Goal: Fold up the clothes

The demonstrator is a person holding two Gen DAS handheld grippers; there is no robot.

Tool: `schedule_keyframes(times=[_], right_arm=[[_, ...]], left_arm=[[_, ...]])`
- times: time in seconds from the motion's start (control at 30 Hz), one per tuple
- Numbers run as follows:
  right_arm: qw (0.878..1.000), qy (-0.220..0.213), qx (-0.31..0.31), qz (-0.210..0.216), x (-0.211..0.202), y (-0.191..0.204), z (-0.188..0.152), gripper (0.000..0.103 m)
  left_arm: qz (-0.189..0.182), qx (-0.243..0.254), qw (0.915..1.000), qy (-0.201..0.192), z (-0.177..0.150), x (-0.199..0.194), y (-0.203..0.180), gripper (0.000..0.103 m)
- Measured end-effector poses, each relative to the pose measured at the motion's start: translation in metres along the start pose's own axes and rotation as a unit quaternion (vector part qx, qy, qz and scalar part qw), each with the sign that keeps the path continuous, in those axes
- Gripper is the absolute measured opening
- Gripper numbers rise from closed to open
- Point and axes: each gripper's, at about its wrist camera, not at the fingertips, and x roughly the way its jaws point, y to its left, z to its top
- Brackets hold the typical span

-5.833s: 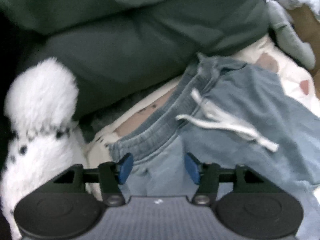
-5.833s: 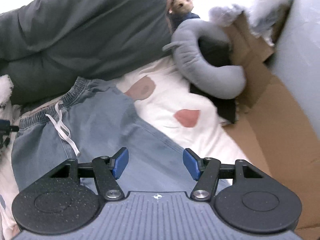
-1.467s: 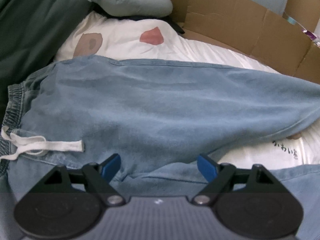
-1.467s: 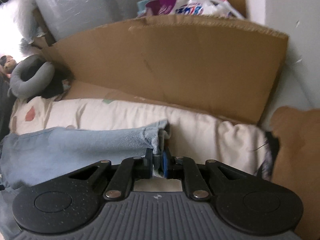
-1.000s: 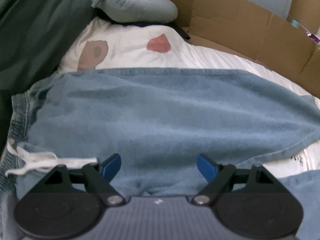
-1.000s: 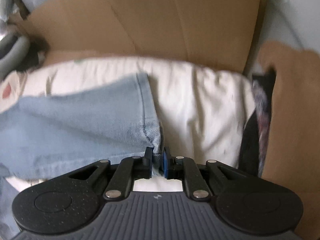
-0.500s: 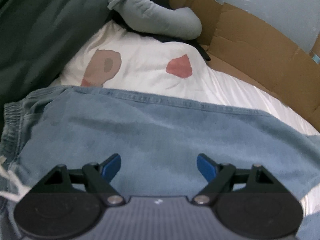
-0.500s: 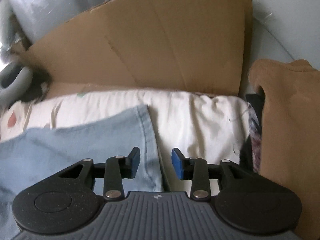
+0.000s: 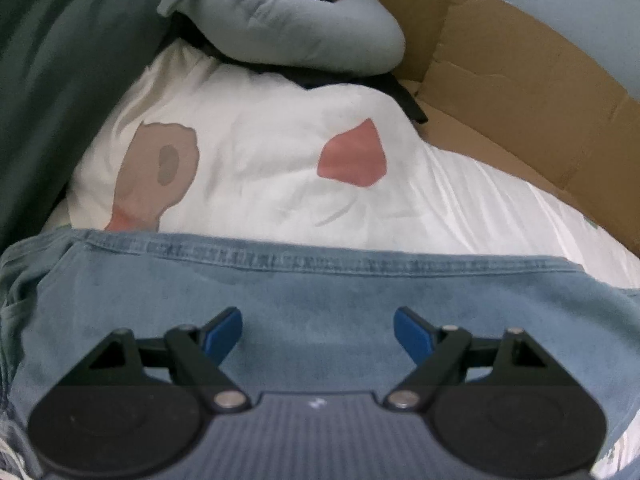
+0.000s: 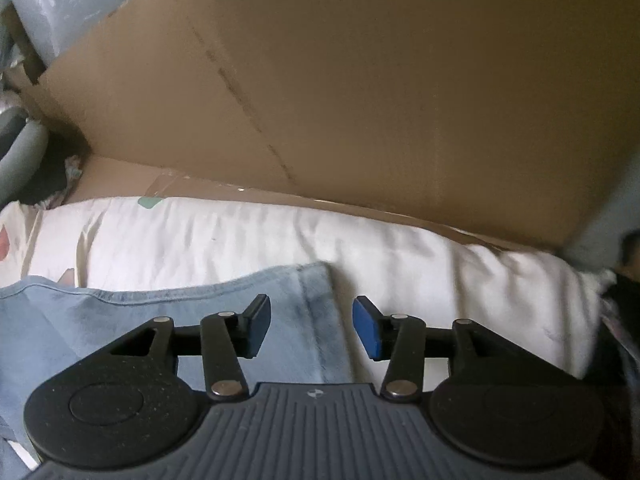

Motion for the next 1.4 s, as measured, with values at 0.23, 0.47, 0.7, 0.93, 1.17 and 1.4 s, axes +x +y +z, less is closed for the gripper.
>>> schedule_keyframes(times=[0.23, 0.47, 0.7, 0.93, 1.17, 1.4], right_arm=[[0.996, 0.059, -0.063, -0.022, 0.037, 0.026, 0.009, 0.066], [0.993, 0.033, -0.085, -0.069, 0.016, 0.036, 0.033, 0.01], [0.989, -0.018, -0.085, -0.121, -0.006, 0.051, 0.061, 0.006], [0.982, -0.074, -0.074, -0.158, -0.035, 0.059, 0.082, 0.0], [0.979, -0.061, -0.022, -0.192, -0.051, 0.024, 0.091, 0.0], [0.989, -0.022, -0.017, -0.143, -0.044, 0.016, 0.071, 0.0]], left_arm=[[0.02, 0.004, 0.9991, 0.036, 0.01, 0.007, 0.01, 0.085], [0.039, 0.017, 0.9981, 0.045, 0.011, 0.009, 0.022, 0.085], [0.044, 0.007, 0.9978, 0.048, 0.015, 0.026, 0.024, 0.083], [0.055, 0.019, 0.9973, 0.044, 0.018, 0.046, 0.017, 0.085], [0.058, 0.026, 0.9977, 0.025, 0.027, 0.062, 0.01, 0.089], [0.058, 0.029, 0.9973, 0.036, 0.04, 0.076, 0.01, 0.094]])
